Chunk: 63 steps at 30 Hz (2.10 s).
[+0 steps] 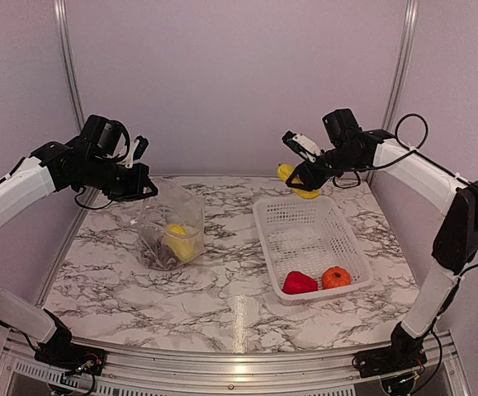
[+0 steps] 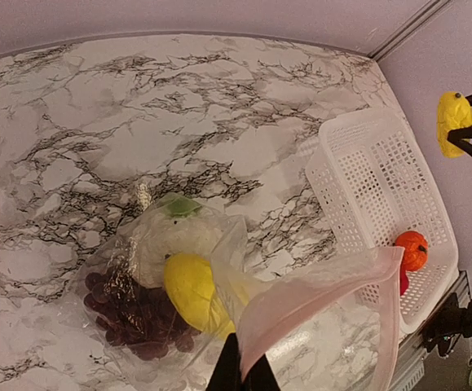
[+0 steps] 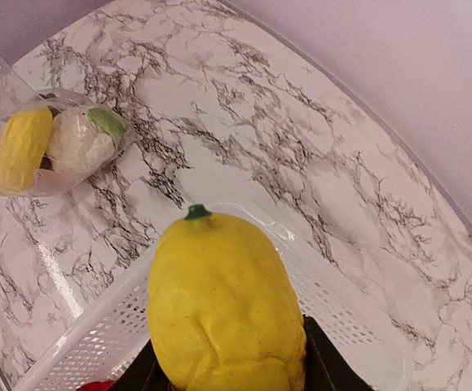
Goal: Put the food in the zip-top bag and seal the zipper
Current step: Pick up the fake fruit from the bin, then place the fake fruit in the zipper food storage bag.
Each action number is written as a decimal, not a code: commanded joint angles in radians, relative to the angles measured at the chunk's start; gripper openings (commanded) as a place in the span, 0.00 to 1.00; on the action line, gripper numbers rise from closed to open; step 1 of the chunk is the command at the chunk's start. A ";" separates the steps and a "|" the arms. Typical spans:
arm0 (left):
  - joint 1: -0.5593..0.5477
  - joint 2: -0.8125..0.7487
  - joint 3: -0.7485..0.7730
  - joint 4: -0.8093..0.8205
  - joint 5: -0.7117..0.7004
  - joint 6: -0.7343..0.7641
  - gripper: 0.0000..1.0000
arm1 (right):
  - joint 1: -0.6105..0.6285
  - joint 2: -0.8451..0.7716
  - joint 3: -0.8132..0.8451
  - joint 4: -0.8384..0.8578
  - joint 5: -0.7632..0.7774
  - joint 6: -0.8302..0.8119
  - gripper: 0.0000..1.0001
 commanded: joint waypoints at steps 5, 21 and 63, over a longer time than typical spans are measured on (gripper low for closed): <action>-0.008 -0.033 -0.019 0.034 0.004 -0.024 0.00 | 0.049 -0.082 0.115 0.160 -0.352 0.063 0.17; -0.008 -0.048 -0.006 0.041 0.003 -0.032 0.00 | 0.429 0.041 0.299 0.234 -0.365 -0.044 0.14; -0.008 -0.065 -0.006 0.041 0.017 -0.017 0.00 | 0.537 0.293 0.324 0.383 -0.209 -0.037 0.54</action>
